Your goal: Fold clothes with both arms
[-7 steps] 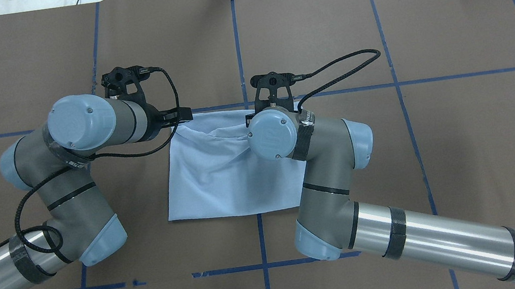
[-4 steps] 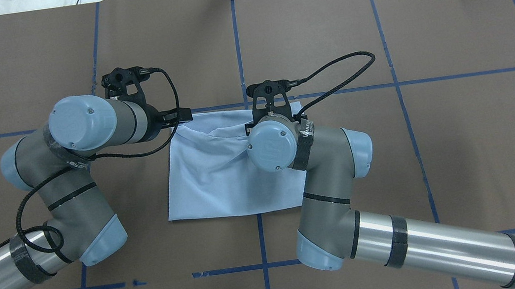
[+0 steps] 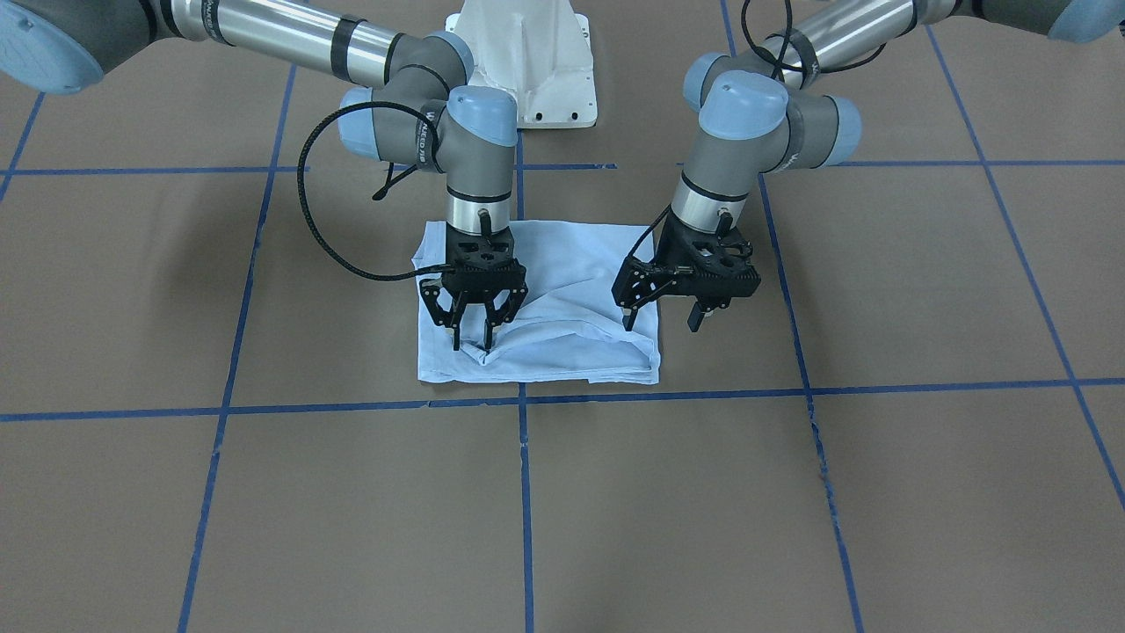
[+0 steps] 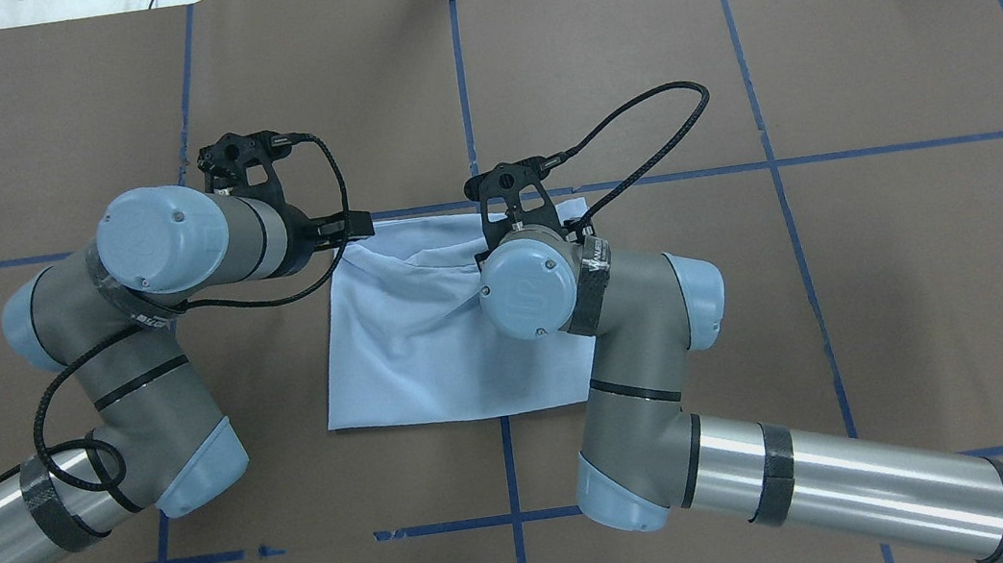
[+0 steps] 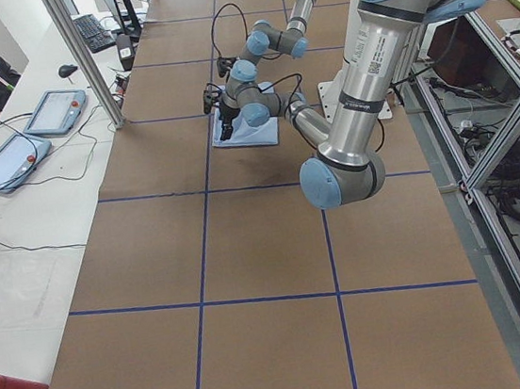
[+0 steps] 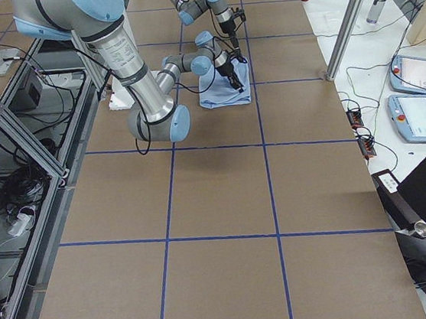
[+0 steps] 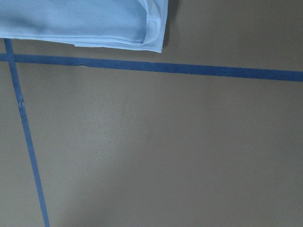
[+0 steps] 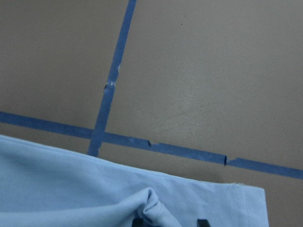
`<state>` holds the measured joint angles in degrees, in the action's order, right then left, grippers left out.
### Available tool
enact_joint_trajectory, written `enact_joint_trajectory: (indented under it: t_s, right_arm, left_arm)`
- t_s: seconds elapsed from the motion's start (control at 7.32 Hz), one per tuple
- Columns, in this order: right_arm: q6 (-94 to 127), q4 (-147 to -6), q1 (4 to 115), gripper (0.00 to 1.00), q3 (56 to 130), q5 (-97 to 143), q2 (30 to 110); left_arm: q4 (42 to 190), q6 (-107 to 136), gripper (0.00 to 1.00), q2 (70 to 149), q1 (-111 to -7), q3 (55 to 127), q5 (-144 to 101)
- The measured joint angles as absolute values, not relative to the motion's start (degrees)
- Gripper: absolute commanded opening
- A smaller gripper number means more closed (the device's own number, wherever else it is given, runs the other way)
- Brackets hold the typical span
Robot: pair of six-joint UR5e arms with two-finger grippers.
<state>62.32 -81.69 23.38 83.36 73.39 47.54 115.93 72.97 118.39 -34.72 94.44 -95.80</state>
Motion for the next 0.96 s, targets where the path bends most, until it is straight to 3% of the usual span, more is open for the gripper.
enact_joint_trajectory:
  t_s: [0.14,0.27,0.41,0.96]
  right_arm:
    - [60.6,-81.7,23.4,0.44,83.3,73.4,47.7]
    - [59.4,-81.7,23.4,0.27,83.3,73.6,47.7]
    - [58.5,-81.7,23.4,0.00,83.2,73.7,47.7]
    - [58.9,-81.5,25.5,0.00,83.7,74.4,47.4]
  left_arm:
    - [115.9,73.0,1.00,118.4,-34.7,94.4,-95.8]
    - [115.9,73.0,1.00,118.3,-34.7,94.4,-95.8]
    - [115.9,72.9,1.00,118.2,-34.7,94.4,-95.8]
    - [116.0,72.9,1.00,118.0,-34.7,94.4,-95.8]
